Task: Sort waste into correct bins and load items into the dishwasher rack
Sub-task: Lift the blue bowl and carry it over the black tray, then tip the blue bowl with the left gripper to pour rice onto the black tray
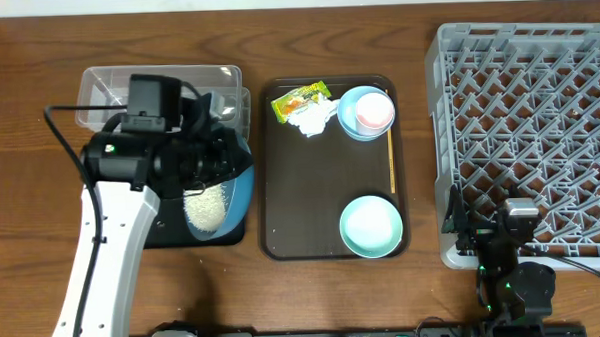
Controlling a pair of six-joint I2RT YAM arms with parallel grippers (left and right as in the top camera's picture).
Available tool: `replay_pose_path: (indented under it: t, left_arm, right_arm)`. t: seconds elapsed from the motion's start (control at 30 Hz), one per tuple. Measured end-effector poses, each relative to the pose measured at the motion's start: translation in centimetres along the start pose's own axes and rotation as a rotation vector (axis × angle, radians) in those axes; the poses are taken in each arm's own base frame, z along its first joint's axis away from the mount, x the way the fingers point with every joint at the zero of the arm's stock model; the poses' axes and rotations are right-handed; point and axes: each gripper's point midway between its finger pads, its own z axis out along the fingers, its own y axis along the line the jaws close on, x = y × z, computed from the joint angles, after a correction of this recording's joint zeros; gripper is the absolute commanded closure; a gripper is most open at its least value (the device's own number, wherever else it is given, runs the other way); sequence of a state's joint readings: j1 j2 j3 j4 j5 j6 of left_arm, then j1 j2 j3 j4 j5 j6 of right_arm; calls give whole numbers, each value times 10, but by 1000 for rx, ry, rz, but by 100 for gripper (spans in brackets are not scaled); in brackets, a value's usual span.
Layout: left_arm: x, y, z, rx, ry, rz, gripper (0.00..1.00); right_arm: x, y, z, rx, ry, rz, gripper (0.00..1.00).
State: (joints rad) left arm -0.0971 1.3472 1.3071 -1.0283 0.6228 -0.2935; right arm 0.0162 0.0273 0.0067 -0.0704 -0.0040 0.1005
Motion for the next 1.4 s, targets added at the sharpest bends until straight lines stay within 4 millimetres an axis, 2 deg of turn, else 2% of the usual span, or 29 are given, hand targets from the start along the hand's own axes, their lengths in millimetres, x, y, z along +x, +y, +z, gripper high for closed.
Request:
replay_pose_path:
  t: [0.23,0.6,0.9,1.4]
  left_arm:
    - [-5,6,3,124,-2,-17,94]
    - [-7,16,2,217,-13,-39,94]
    - [-20,22,-17,306,-70,-63,94]
    - [-27,54,-40,483,-155,-224,94]
  right_arm:
    - [0,0,0,0,0,0,1]
    - [0,0,0,0,0,0,1]
    - [0,0,0,0,0,0,1]
    - [0,0,0,0,0,0,1]
